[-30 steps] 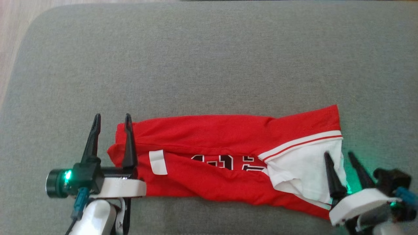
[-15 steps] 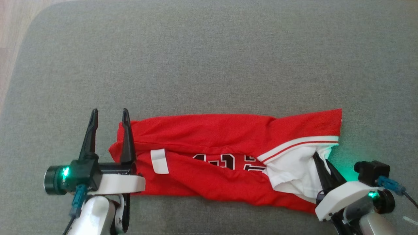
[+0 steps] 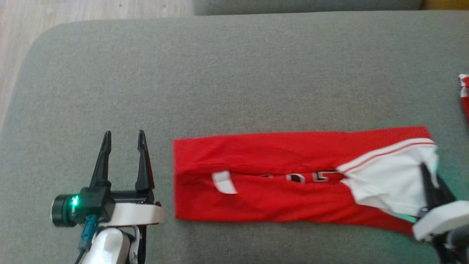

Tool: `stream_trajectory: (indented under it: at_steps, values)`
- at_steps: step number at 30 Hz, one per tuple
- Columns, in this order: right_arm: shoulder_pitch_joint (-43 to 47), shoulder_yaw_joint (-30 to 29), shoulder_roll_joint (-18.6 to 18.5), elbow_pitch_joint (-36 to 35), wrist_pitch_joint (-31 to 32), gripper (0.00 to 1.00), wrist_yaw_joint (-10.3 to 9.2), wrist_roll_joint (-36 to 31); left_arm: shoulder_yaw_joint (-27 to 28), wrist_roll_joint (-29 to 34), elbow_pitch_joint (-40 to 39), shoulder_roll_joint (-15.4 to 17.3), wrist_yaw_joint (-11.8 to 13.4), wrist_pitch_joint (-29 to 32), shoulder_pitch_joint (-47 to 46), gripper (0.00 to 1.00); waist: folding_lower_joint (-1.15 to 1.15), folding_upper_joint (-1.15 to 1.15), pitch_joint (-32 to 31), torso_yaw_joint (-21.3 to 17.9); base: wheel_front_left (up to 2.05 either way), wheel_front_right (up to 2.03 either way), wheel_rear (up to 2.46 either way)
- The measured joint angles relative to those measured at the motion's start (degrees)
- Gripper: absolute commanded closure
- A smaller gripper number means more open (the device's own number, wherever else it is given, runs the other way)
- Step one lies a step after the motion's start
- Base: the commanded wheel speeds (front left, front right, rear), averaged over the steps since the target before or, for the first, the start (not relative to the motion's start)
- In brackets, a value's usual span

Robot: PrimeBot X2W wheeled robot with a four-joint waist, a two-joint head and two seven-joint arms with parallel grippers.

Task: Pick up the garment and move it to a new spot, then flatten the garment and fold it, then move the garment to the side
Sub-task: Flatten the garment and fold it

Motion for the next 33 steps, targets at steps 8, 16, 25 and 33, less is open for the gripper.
stream_trajectory:
  at_steps: [8,16,25,33]
  values:
    - [1.2,-0.6,-1.4,-6.5,3.1,1.0,0.01,-2.6,0.5,0.3,0.5,-0.1,-1.0,0.0,2.2,0.0,0.0,0.0,-2.0,-1.2,0.0,0.0,0.0]
    - [-3.8,11.2,3.6,-17.0,12.0,1.0,0.0,-0.5,1.2,0.8,0.5,-0.9,-2.0,0.0,2.1,0.0,0.0,0.0,-2.7,-0.3,0.0,0.0,0.0]
    - [-11.4,29.4,8.5,-7.3,10.2,1.0,0.0,9.2,1.0,1.8,1.8,-2.7,-3.6,0.0,0.4,0.0,0.0,0.0,-1.5,4.5,0.0,0.0,0.0]
    - [-16.6,40.5,8.5,1.1,3.2,1.0,0.0,19.1,1.0,2.3,2.8,-3.9,-4.1,0.0,-0.6,0.0,0.0,0.0,0.3,7.0,0.0,0.0,0.0]
